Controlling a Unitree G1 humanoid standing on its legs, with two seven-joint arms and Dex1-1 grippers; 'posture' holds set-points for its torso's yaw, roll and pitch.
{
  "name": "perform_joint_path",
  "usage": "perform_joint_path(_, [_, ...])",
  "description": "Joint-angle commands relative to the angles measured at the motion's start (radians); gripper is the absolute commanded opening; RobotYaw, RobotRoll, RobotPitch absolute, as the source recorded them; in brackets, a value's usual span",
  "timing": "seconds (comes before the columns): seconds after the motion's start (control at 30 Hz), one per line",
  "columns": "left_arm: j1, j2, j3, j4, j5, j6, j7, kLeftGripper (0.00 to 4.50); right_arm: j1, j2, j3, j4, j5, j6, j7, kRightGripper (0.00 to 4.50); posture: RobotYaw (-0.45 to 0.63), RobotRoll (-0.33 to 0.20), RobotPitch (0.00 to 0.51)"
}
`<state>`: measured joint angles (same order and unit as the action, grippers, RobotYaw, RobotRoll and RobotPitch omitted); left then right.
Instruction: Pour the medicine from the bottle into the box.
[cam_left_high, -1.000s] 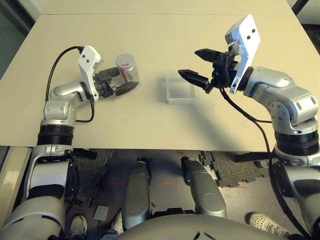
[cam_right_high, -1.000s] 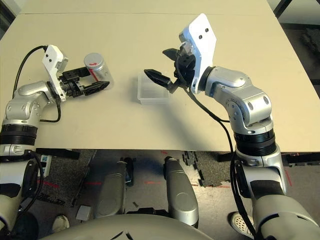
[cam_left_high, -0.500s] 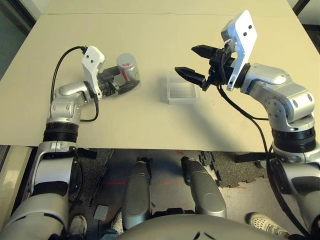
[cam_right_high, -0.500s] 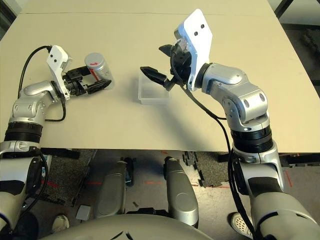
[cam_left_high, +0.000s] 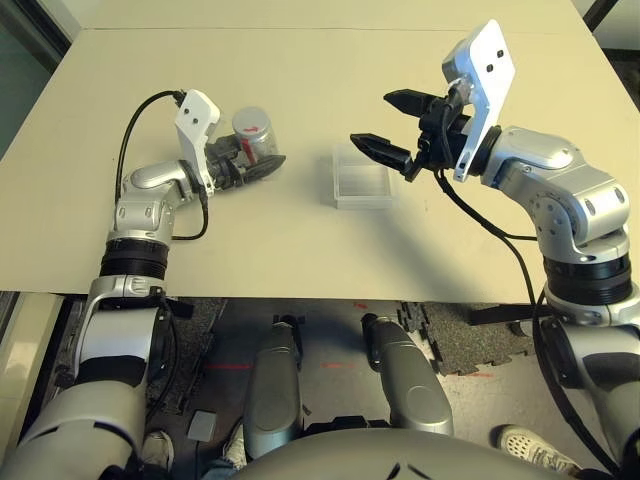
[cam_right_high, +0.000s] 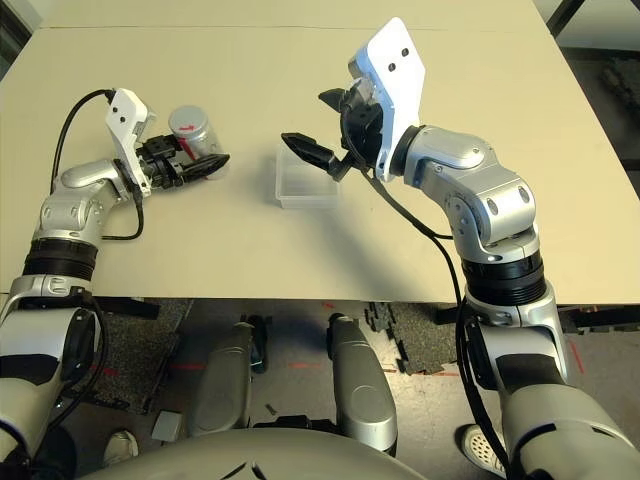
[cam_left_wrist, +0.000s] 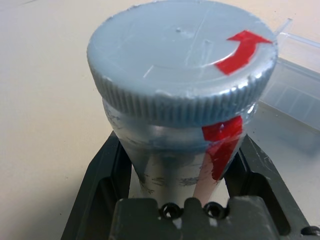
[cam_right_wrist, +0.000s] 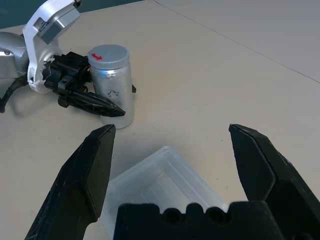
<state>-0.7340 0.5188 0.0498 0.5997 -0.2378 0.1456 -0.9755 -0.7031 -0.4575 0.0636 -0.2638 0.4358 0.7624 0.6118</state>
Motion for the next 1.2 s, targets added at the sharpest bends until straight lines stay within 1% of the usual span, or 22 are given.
perform_joint_path(0.03, [-0.006, -0.008, -0.006, 0.001, 0.011, -0.012, 0.009, 2.77, -0.010, -0.002, -0.005, 0.000, -0.003, -0.011, 0.005, 4.50, -0.08, 0.000, 0.208])
perform_joint_path(0.13, [-0.020, -0.010, -0.015, -0.055, -0.005, 0.031, -0.008, 2.77, -0.033, 0.009, -0.003, 0.001, -0.005, -0.004, -0.009, 4.50, -0.07, 0.000, 0.206])
perform_joint_path(0.27, [-0.048, -0.020, -0.037, -0.113, -0.014, 0.093, -0.029, 2.77, -0.090, 0.041, 0.000, 0.006, -0.009, 0.057, -0.063, 4.50, -0.05, 0.000, 0.199])
perform_joint_path(0.37, [-0.089, -0.033, -0.059, -0.119, -0.006, 0.115, -0.042, 2.77, -0.137, 0.064, 0.016, 0.014, -0.023, 0.092, -0.097, 4.50, -0.04, 0.000, 0.194])
perform_joint_path(0.43, [-0.126, -0.054, -0.063, -0.105, -0.008, 0.137, -0.036, 2.77, -0.163, 0.065, 0.043, 0.023, -0.041, 0.096, -0.095, 4.50, -0.03, 0.000, 0.190])
perform_joint_path(0.67, [-0.220, -0.121, -0.109, -0.016, 0.029, 0.113, -0.038, 2.77, -0.215, 0.066, 0.137, 0.061, -0.113, 0.073, -0.070, 4.50, -0.02, 0.000, 0.186])
perform_joint_path(0.83, [-0.253, -0.172, -0.133, 0.053, 0.058, 0.074, -0.024, 2.77, -0.249, 0.108, 0.160, 0.102, -0.156, 0.059, -0.090, 4.50, -0.03, 0.000, 0.185])
perform_joint_path(1.07, [-0.250, -0.188, -0.140, 0.066, 0.072, 0.064, -0.029, 2.77, -0.262, 0.153, 0.156, 0.144, -0.206, 0.042, -0.127, 4.50, -0.04, 0.000, 0.185])
perform_joint_path(1.2, [-0.252, -0.186, -0.139, 0.061, 0.074, 0.065, -0.033, 2.77, -0.257, 0.158, 0.162, 0.157, -0.231, 0.030, -0.125, 4.50, -0.04, 0.000, 0.183])
